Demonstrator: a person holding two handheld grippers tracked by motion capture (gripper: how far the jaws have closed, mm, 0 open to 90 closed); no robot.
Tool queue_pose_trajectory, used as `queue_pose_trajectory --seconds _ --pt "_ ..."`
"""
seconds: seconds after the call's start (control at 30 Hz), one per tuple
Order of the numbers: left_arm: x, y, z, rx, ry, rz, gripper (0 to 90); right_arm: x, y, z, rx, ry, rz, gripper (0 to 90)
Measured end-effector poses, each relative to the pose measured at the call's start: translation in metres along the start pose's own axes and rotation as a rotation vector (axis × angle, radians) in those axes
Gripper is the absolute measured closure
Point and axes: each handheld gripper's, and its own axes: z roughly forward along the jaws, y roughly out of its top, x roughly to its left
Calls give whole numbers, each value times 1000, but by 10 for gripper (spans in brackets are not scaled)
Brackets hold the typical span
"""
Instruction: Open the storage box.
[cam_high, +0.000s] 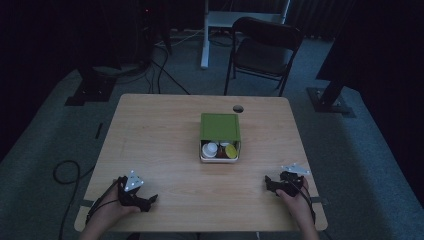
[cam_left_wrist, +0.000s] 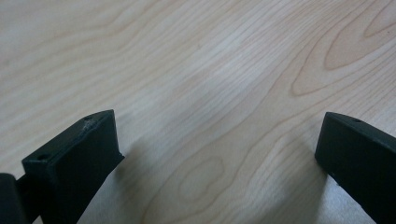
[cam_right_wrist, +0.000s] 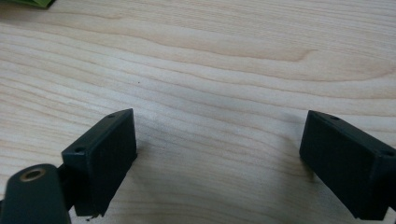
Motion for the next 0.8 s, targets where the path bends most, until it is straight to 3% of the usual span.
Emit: queue_pose_trajectory --seconds 0.13,0.47,0.8 --pt "-5 2 1 -10 -22 16 24 0 0 0 0 0 0 104" --pt "-21 13 6 -12 -36 108 27 0 0 0 0 0 0 104" --pt "-38 28 9 -64 -74 203 40 0 0 0 0 0 0 103"
